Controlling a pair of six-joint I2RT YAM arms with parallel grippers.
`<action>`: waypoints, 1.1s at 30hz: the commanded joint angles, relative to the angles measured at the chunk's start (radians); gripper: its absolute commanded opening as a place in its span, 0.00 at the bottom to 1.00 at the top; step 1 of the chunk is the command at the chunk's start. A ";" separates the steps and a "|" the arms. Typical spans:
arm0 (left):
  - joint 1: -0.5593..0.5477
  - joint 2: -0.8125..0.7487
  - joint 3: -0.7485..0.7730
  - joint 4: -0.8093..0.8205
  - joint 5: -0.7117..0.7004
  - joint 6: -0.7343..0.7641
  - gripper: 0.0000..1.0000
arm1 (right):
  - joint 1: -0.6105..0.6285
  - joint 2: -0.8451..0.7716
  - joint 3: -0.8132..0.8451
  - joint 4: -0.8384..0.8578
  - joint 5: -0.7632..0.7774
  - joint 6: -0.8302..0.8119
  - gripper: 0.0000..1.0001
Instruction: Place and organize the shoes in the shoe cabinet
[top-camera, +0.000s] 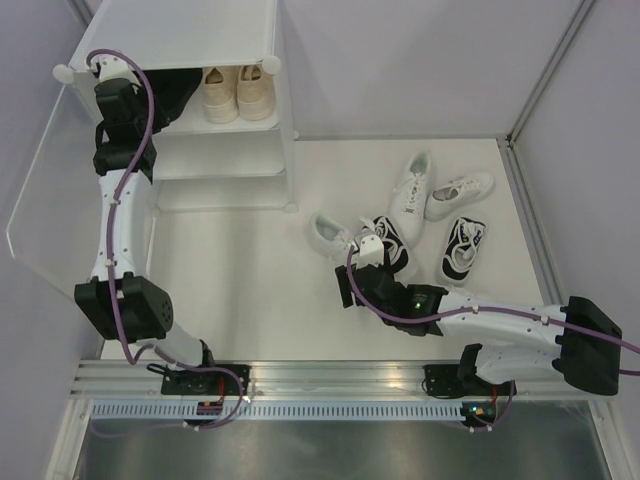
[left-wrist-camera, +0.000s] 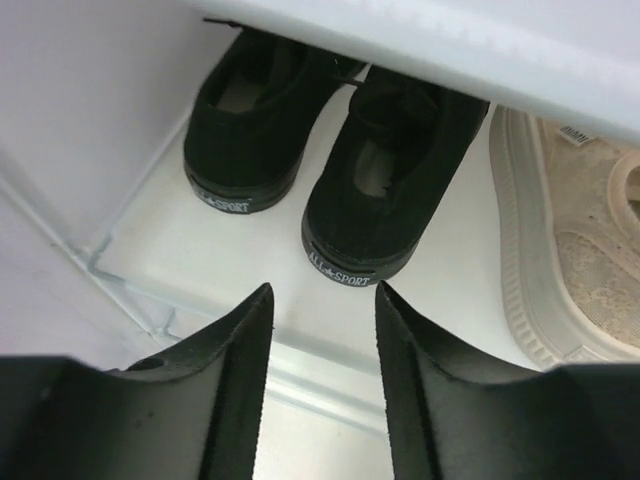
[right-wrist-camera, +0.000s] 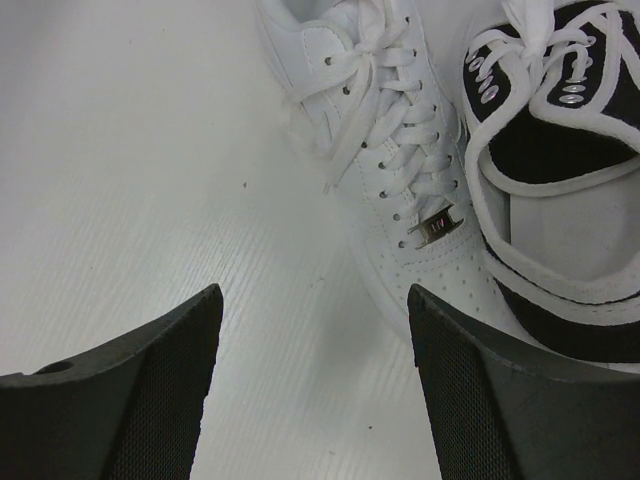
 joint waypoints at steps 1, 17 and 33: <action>-0.001 0.070 0.040 -0.013 0.068 -0.027 0.48 | 0.001 -0.020 -0.010 0.021 0.012 0.012 0.79; -0.001 0.211 0.144 0.017 0.070 -0.059 0.45 | 0.003 0.011 -0.001 0.023 0.017 0.011 0.79; -0.009 -0.296 -0.198 -0.117 0.277 -0.167 0.91 | 0.003 -0.050 0.076 -0.060 0.044 0.015 0.79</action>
